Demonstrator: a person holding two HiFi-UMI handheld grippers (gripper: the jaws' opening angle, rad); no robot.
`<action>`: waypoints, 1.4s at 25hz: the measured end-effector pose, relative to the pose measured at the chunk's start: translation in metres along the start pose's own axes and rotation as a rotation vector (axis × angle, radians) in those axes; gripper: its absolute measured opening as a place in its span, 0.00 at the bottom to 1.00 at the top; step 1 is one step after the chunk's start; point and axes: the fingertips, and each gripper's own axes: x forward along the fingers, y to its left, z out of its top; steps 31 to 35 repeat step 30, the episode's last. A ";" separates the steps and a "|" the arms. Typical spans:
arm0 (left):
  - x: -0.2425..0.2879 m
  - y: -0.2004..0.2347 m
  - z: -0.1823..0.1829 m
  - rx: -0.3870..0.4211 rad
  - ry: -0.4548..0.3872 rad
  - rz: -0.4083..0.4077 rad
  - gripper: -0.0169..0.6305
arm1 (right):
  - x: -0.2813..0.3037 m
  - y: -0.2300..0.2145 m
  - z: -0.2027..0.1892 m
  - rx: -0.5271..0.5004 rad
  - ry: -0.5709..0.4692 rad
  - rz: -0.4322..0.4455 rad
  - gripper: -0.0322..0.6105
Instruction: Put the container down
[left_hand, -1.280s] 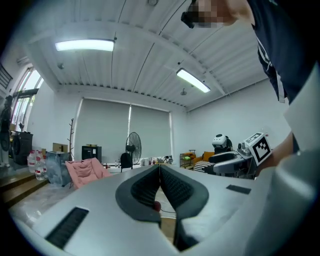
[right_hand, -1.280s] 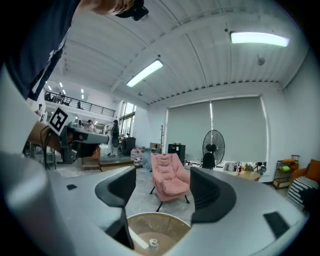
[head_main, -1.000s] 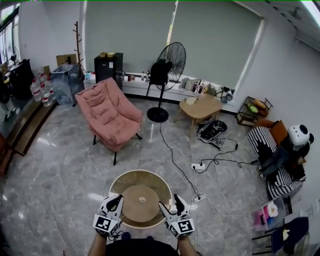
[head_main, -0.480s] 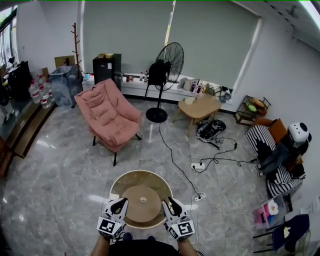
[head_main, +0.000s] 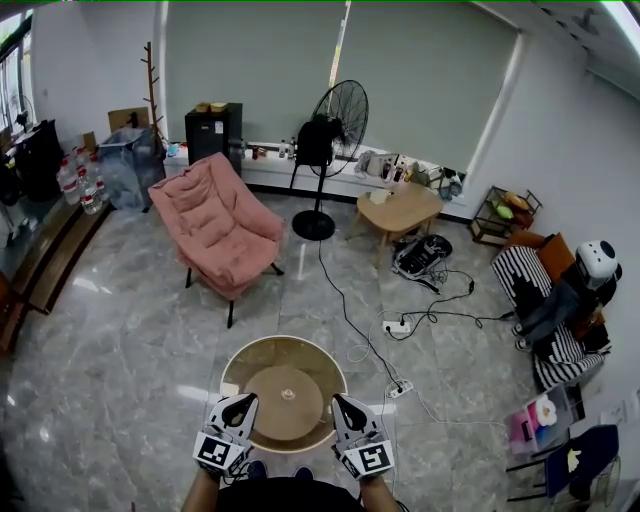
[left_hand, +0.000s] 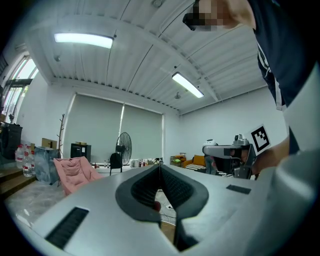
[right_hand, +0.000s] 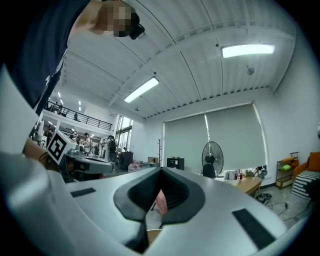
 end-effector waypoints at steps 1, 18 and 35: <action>-0.001 -0.001 0.001 0.002 0.001 -0.001 0.06 | -0.001 0.000 0.002 0.007 -0.004 0.006 0.09; -0.013 -0.002 0.004 0.003 0.033 0.002 0.06 | -0.002 0.006 -0.002 0.030 0.037 0.014 0.09; -0.014 0.004 0.004 -0.022 0.069 -0.004 0.06 | -0.004 -0.008 0.004 0.064 0.027 -0.026 0.09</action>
